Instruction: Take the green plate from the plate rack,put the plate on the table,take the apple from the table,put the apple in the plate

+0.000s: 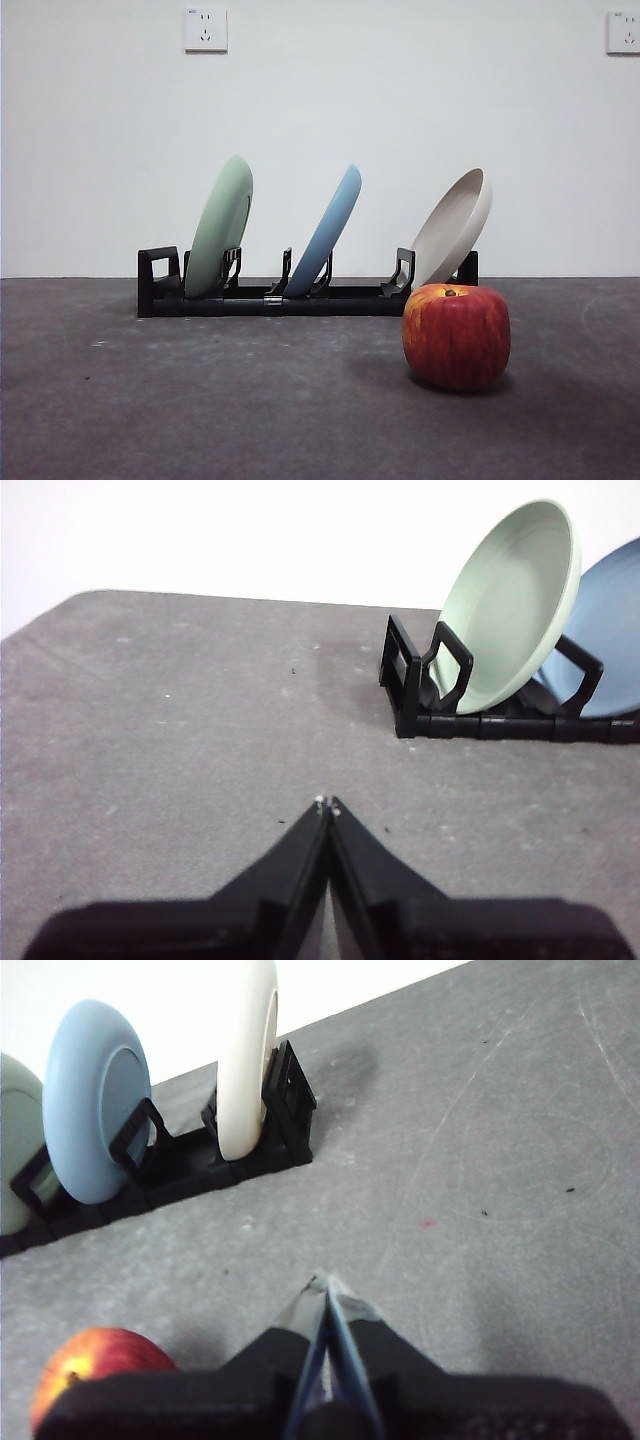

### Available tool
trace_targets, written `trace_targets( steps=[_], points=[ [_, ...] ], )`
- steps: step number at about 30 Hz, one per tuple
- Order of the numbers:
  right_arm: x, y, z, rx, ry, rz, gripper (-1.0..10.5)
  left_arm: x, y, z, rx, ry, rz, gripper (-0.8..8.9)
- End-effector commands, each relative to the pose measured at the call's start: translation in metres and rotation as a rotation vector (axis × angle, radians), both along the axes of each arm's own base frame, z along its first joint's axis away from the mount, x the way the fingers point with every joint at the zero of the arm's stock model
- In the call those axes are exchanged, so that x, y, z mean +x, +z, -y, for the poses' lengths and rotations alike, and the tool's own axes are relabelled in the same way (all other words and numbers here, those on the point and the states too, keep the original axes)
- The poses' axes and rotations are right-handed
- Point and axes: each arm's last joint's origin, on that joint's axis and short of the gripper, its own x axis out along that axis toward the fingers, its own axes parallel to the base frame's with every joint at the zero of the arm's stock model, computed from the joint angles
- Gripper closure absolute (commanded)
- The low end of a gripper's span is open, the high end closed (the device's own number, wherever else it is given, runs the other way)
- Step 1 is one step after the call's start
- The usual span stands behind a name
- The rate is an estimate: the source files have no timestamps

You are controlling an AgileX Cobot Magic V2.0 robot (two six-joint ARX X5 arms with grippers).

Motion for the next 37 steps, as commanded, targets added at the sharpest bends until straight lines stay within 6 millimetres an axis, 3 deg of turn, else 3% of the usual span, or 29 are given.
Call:
trace_targets(
  steps=[1,10,19,25,29,34,37],
  points=[
    [-0.001,0.021,0.000,0.023,-0.008,0.017,9.6,-0.002,0.018,0.000,-0.065,0.009,0.031,8.19],
    [0.017,0.091,-0.002,-0.030,0.011,0.015,9.6,0.013,0.065,0.001,-0.112,-0.031,-0.022,8.19],
    [0.061,0.141,-0.012,-0.102,0.196,-0.102,9.5,0.058,0.119,0.009,-0.168,-0.333,-0.160,8.19],
    [0.091,0.148,-0.019,-0.089,0.328,-0.177,9.2,0.096,0.140,0.012,-0.199,-0.448,-0.299,8.02],
    [0.105,0.147,-0.021,-0.086,0.332,-0.214,6.4,0.123,0.150,0.014,-0.213,-0.456,-0.361,4.77],
    [0.110,0.143,-0.022,-0.085,0.333,-0.237,6.3,0.157,0.165,0.022,-0.221,-0.492,-0.411,4.69],
    [0.110,0.143,-0.022,-0.085,0.333,-0.236,6.3,0.196,0.183,0.036,-0.201,-0.536,-0.447,4.70]
  ],
)
